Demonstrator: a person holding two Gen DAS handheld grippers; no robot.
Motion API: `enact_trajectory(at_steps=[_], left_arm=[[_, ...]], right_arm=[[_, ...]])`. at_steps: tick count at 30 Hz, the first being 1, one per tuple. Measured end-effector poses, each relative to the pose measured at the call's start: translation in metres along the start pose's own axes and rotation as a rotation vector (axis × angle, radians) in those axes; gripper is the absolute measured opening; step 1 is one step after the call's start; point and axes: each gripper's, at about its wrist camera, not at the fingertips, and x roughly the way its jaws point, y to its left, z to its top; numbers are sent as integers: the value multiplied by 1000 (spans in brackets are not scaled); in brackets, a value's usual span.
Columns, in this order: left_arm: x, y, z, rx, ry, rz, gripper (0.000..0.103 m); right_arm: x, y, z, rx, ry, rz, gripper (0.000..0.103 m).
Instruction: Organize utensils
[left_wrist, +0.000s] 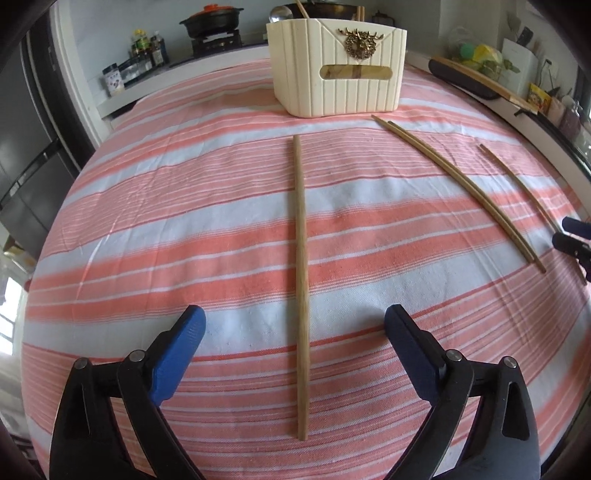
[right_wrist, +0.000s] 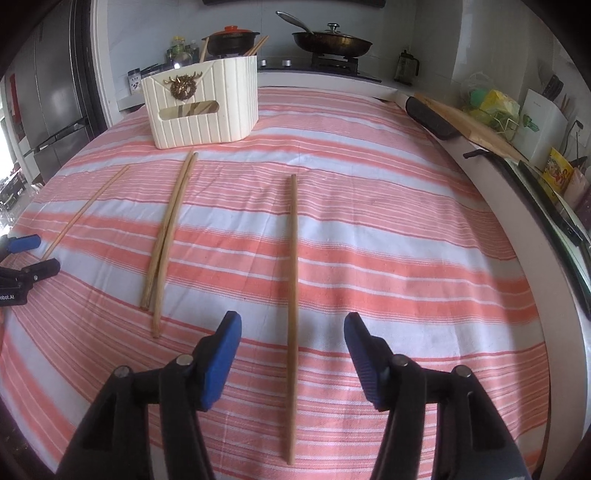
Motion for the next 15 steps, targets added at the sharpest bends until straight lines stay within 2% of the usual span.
enact_trajectory(at_steps=[2, 5, 15], left_arm=[[3, 6, -1, -33, 9, -24, 103], [4, 6, -1, -28, 8, -30, 103], [3, 6, -2, -30, 3, -28, 103]], right_arm=[[8, 2, -2, -13, 25, 4, 59], [10, -3, -4, 42, -6, 30, 61], [10, -1, -8, 40, -43, 18, 62]])
